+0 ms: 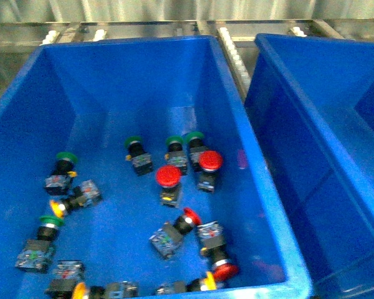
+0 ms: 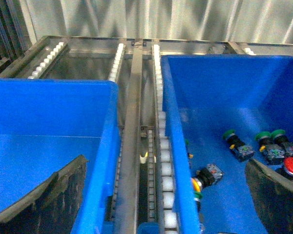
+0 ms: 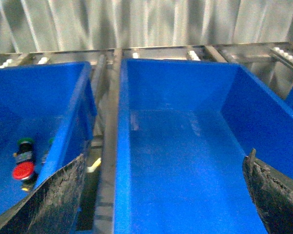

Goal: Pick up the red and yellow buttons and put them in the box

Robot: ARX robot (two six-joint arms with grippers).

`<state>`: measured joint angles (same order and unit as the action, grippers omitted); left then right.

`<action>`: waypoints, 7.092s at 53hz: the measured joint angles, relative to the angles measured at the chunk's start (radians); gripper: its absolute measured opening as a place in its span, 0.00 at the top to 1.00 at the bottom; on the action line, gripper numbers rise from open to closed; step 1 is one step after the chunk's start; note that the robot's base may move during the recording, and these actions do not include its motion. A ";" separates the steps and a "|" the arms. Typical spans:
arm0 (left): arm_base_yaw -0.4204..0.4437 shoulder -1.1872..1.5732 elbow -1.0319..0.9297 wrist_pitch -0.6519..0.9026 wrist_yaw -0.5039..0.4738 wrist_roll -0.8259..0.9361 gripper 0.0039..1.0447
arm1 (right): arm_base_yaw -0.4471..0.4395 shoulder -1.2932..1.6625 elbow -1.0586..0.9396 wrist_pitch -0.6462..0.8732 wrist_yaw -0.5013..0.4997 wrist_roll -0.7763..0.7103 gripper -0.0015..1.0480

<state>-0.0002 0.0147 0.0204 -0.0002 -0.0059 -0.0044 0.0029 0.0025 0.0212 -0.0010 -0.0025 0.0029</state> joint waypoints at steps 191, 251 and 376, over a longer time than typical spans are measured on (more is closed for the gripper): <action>0.000 0.000 0.000 0.000 0.009 0.000 0.07 | -0.003 0.000 0.000 -0.001 0.008 0.000 0.07; 0.000 0.000 0.000 0.000 0.009 0.000 0.07 | -0.003 0.000 0.000 -0.001 0.005 0.000 0.07; -0.288 2.032 1.013 0.187 0.196 0.473 0.07 | -0.003 0.000 0.000 -0.001 0.002 0.000 0.07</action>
<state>-0.2878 2.0464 1.0332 0.1867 0.1898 0.4683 -0.0002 0.0025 0.0212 -0.0021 -0.0002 0.0029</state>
